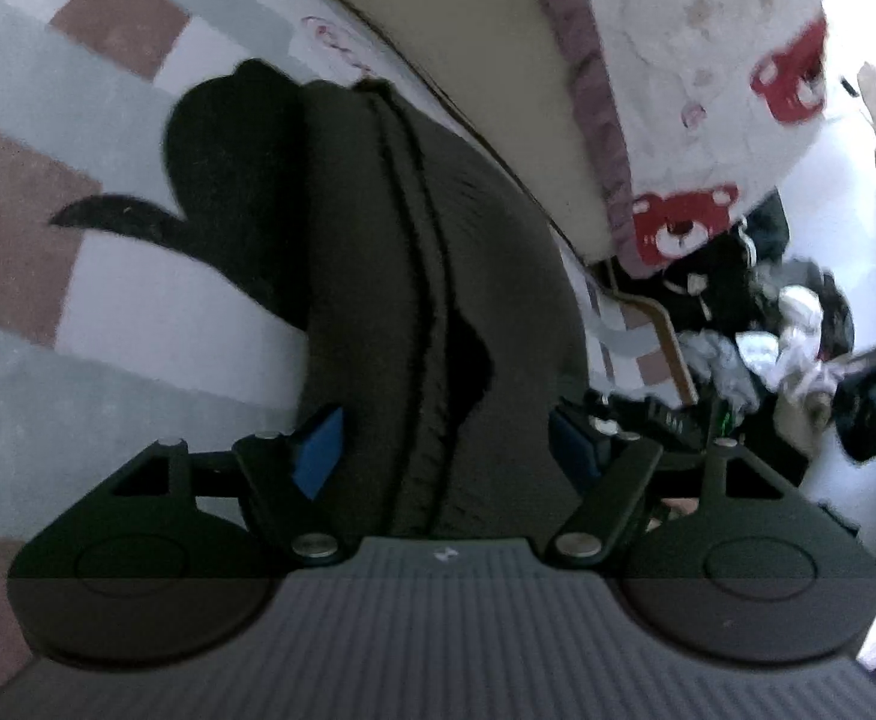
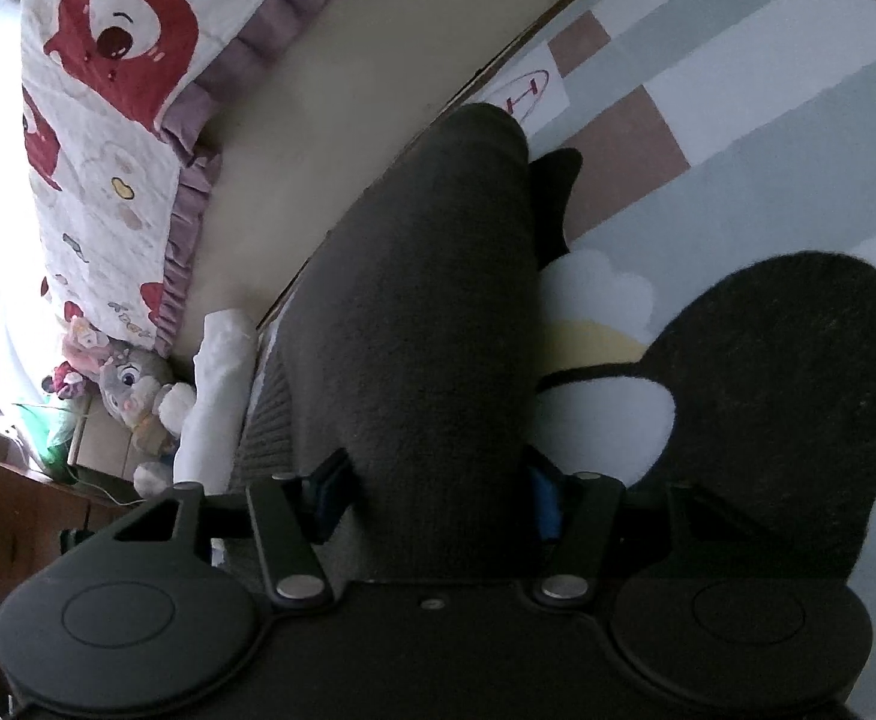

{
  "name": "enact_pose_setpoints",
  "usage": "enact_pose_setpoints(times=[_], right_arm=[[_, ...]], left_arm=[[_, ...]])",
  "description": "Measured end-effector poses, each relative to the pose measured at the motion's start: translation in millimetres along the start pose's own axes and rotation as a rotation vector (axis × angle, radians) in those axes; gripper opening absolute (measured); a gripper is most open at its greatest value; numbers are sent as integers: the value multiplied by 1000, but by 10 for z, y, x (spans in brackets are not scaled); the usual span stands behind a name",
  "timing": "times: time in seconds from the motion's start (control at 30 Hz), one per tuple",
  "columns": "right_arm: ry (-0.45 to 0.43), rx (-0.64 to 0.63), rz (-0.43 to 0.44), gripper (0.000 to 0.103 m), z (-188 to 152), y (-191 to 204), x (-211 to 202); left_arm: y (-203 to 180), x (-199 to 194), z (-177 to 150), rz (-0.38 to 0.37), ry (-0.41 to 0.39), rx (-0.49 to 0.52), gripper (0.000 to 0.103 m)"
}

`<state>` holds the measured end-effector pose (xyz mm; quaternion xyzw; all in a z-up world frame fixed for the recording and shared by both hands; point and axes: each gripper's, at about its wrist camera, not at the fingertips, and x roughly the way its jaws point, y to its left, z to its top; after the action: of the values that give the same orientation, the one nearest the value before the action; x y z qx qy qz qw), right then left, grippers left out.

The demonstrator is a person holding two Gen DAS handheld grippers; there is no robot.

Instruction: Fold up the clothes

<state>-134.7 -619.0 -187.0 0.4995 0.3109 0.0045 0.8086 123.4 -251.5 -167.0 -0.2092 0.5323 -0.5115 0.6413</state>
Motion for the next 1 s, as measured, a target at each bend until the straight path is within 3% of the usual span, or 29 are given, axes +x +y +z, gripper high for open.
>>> enact_pose_setpoints(times=[0.13,0.27,0.3,0.33,0.43,0.5,0.63,0.7,0.87,1.0], right_arm=[[5,-4,-4,68,-13,0,23],[3,-18,-3,70,-25,6,67],[2,-25,-5,70,-31,14,90],[-2,-42,-9,71,-39,33,109],[-57,-193,-73,58,-109,231,111],[-128,-333,-125,48,-204,474,78],[-211,-564,-193,44,-489,1116,-12],[-231,-649,-215,43,-634,1411,-49],[-238,-703,-245,43,-788,1991,-86],[-232,-741,-230,43,-941,2410,36]], left_arm=[[-108,175,49,31,44,60,87],[-220,478,93,204,103,129,88],[-278,515,74,243,93,167,84],[-337,551,55,282,84,206,64],[-517,560,-16,367,56,291,34],[-630,486,-48,397,23,295,30],[-944,296,-217,450,-60,444,29],[-1033,129,-284,448,-87,469,29],[-1145,-395,-435,434,-175,478,29],[-1148,-941,-501,476,-237,512,29]])
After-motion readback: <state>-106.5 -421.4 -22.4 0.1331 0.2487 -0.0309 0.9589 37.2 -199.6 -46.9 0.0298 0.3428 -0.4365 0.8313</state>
